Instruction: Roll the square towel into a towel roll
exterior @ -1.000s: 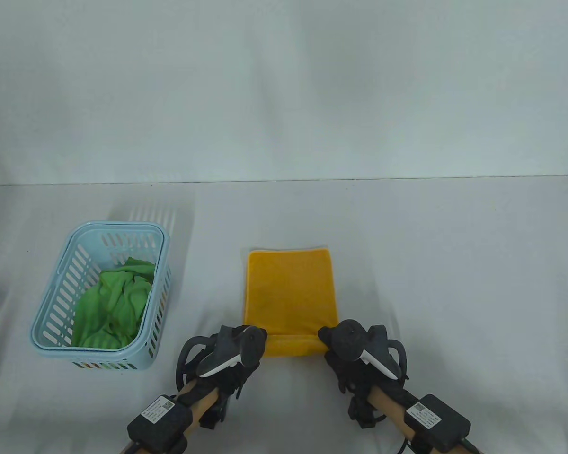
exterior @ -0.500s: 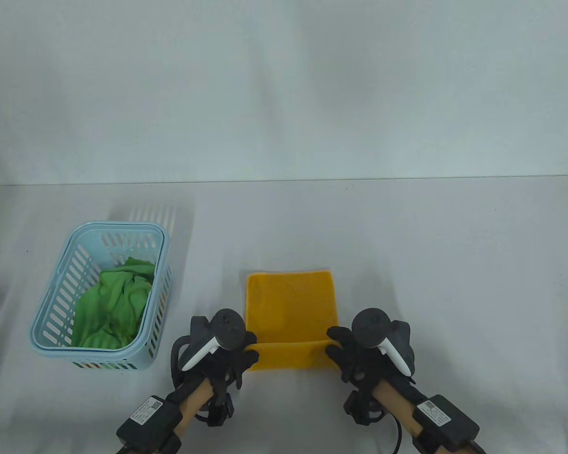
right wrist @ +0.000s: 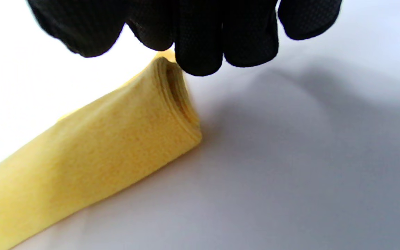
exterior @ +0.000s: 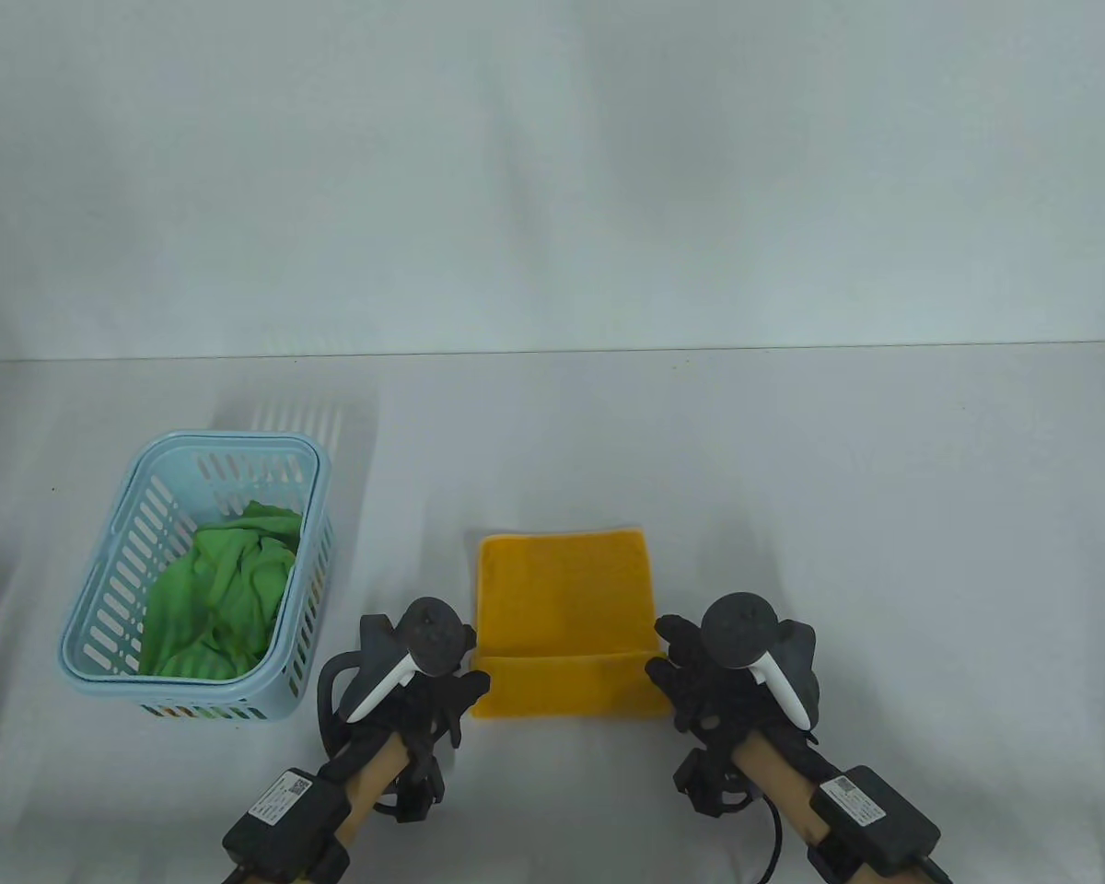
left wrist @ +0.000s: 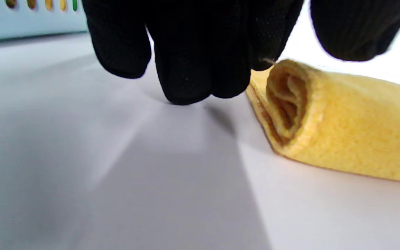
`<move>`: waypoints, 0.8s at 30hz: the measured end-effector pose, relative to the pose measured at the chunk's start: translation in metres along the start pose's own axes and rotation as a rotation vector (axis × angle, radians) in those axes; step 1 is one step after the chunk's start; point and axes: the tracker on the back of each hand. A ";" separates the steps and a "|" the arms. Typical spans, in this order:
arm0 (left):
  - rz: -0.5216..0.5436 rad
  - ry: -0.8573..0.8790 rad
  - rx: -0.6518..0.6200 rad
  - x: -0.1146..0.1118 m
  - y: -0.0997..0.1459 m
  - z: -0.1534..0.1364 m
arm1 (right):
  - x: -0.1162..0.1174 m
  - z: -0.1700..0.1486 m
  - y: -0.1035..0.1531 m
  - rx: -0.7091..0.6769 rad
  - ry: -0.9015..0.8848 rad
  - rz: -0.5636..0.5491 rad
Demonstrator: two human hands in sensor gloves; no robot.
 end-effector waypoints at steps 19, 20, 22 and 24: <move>0.084 -0.413 -0.259 -0.018 0.020 0.052 | 0.029 0.030 0.019 -0.210 0.407 0.058; 0.073 -0.424 -0.255 -0.021 0.019 0.052 | 0.031 0.028 0.018 -0.205 0.413 0.067; 0.050 -0.438 -0.250 -0.026 0.017 0.052 | 0.035 0.026 0.017 -0.194 0.432 0.088; 0.037 -0.454 -0.244 -0.030 0.015 0.051 | 0.039 0.024 0.015 -0.183 0.454 0.099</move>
Point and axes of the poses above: the tracker on the back of each hand, its own z axis roughly to the thumb side, its own y axis roughly from the fingertips to the wrist, x = y × z, and after that the axes turned 3 degrees about -y, right-handed
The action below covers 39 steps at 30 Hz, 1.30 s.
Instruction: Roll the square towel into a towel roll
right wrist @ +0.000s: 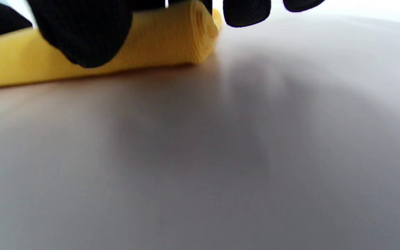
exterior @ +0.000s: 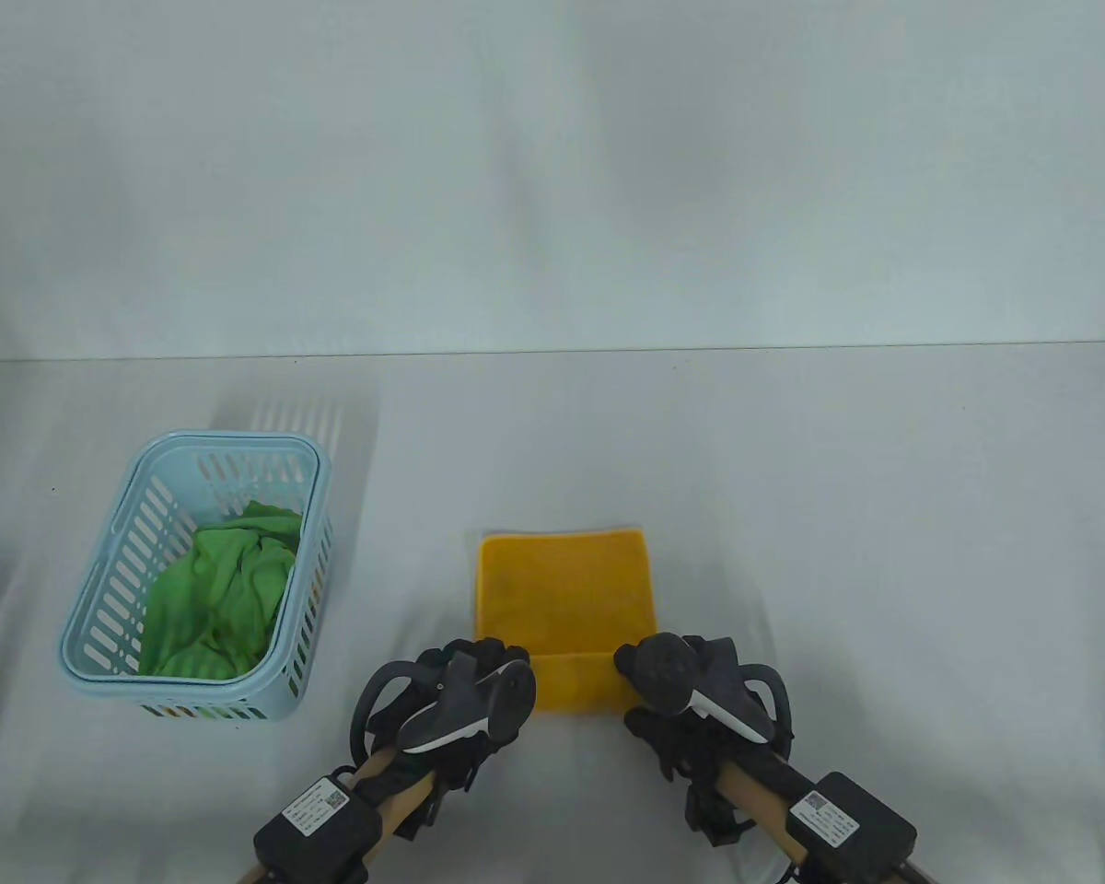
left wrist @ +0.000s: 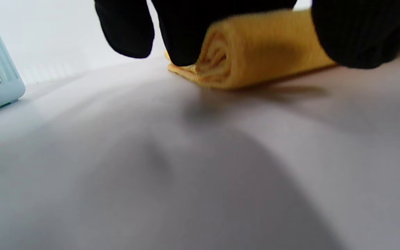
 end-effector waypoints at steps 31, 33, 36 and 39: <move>-0.082 0.532 0.113 0.005 -0.004 -0.045 | -0.018 -0.027 -0.006 0.106 -0.411 -0.023; -0.089 0.536 0.117 0.004 -0.004 -0.046 | -0.017 -0.027 -0.006 0.112 -0.417 -0.014; -0.099 0.525 0.125 0.002 -0.004 -0.046 | -0.015 -0.028 -0.007 0.125 -0.425 -0.020; -0.081 0.491 0.147 0.002 -0.005 -0.046 | -0.015 -0.031 -0.008 0.137 -0.438 -0.041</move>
Point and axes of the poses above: the tracker on the back of each hand, its own z axis roughly to the thumb side, its own y axis roughly from the fingertips to the wrist, x = y × z, and after that the axes turned 3 degrees about -y, right-handed
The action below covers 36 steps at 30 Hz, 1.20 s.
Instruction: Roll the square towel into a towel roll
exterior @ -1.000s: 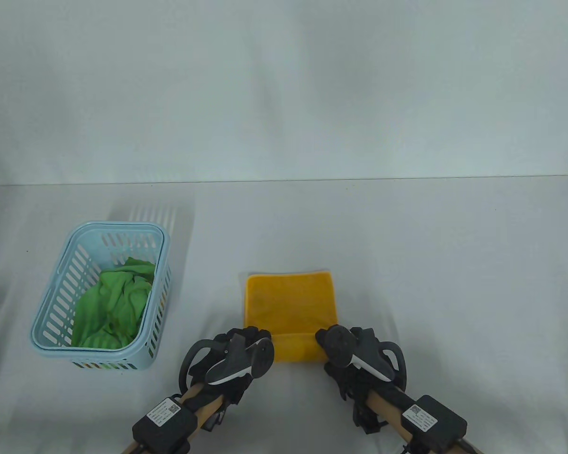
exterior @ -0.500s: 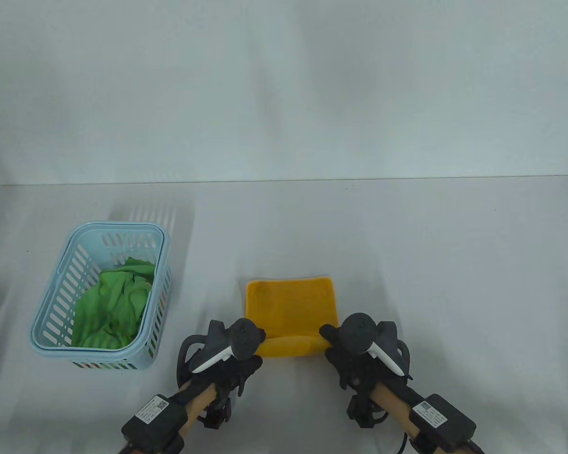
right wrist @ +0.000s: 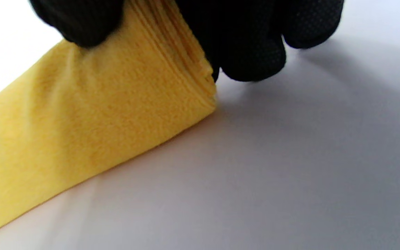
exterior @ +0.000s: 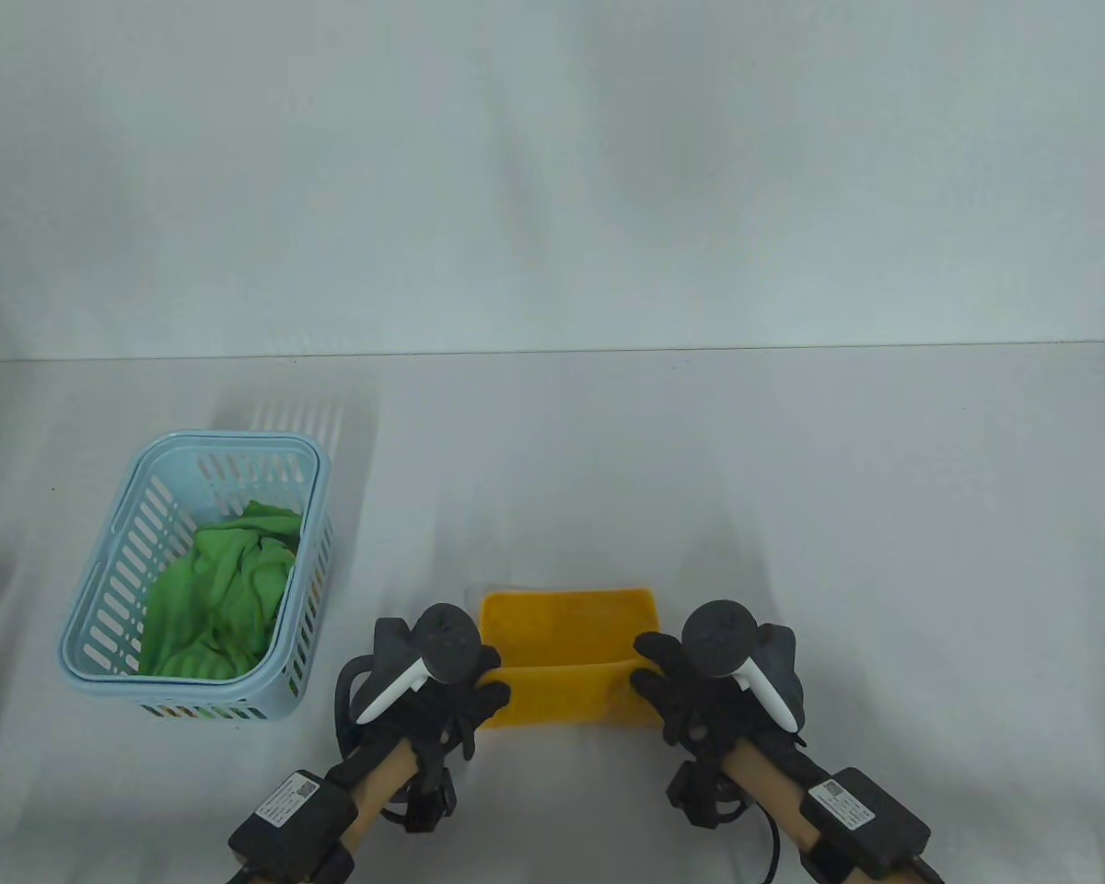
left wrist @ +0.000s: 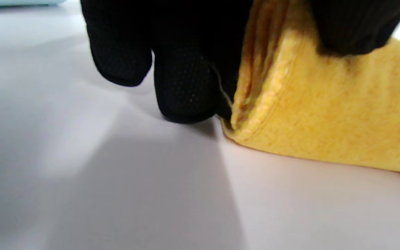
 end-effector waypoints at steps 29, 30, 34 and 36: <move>0.168 -0.324 -0.188 0.003 0.022 0.035 | -0.003 0.031 0.027 -0.179 0.220 -0.024; 0.161 -0.336 -0.189 0.002 0.021 0.036 | 0.000 0.031 0.027 -0.178 0.251 -0.025; 0.114 -0.390 -0.178 -0.009 0.016 0.037 | 0.012 0.027 0.022 -0.157 0.355 0.007; 0.095 -0.400 -0.171 -0.014 0.013 0.036 | 0.015 0.025 0.020 -0.147 0.366 0.022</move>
Point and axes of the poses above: the tracker on the back of each hand, its own z axis roughly to the thumb side, its own y axis roughly from the fingertips to the wrist, x = y × z, and after that the axes turned 3 degrees about -y, right-handed
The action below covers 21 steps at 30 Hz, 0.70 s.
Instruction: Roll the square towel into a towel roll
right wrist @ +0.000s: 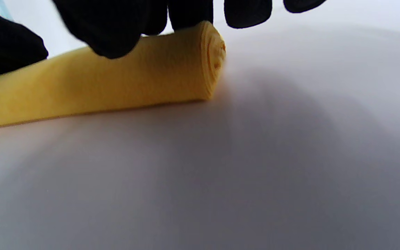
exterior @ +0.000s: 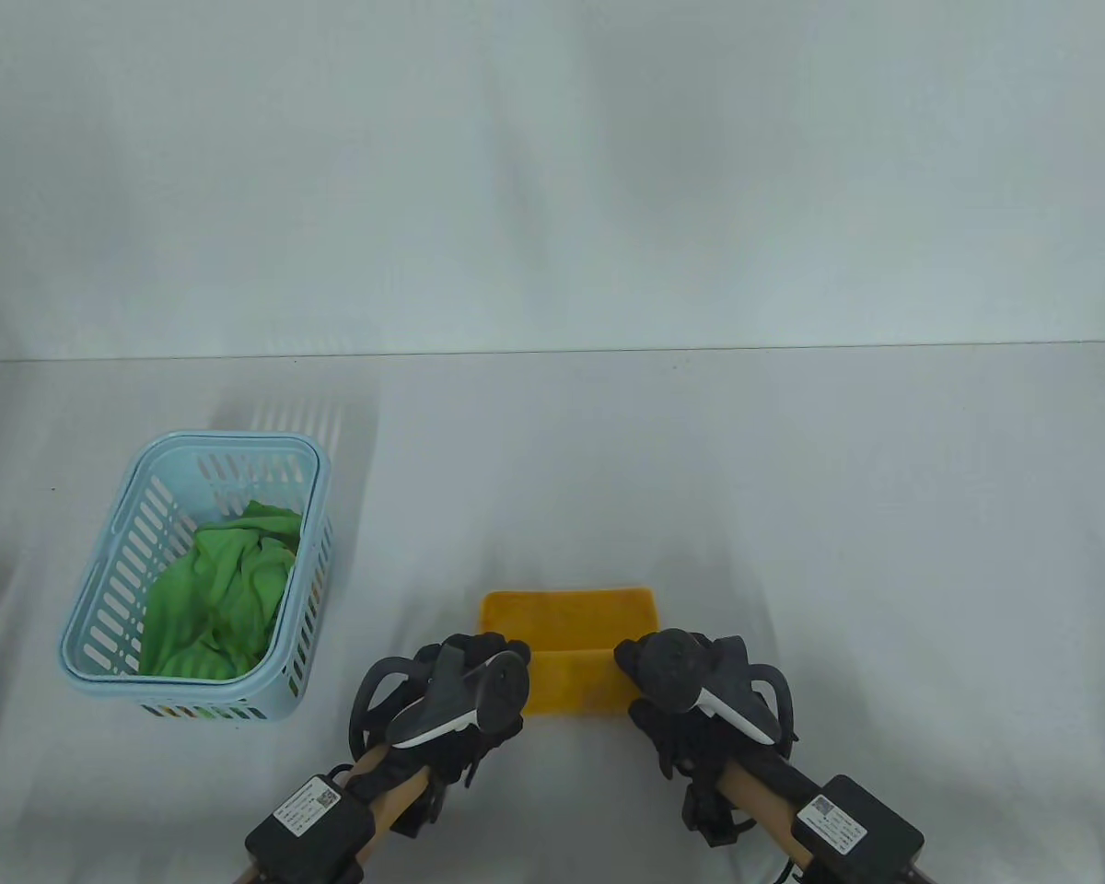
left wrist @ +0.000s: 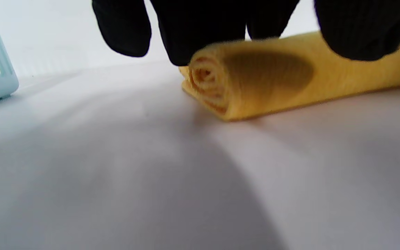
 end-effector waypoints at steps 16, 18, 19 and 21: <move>-0.066 -0.001 0.040 -0.013 -0.008 -0.004 | 0.015 -0.006 -0.011 0.055 0.063 0.019; -0.067 0.007 0.042 -0.013 -0.009 -0.005 | 0.014 -0.007 -0.010 0.053 0.050 0.003; -0.068 0.015 0.043 -0.013 -0.009 -0.005 | 0.014 -0.007 -0.011 0.053 0.041 -0.002; -0.070 0.037 0.042 -0.010 -0.009 -0.008 | 0.011 -0.007 -0.011 0.050 0.019 -0.006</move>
Point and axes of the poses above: the tracker on the back of each hand, its own z axis roughly to the thumb side, its own y axis roughly from the fingertips to the wrist, x = y × z, and after that the axes turned 3 degrees about -y, right-handed
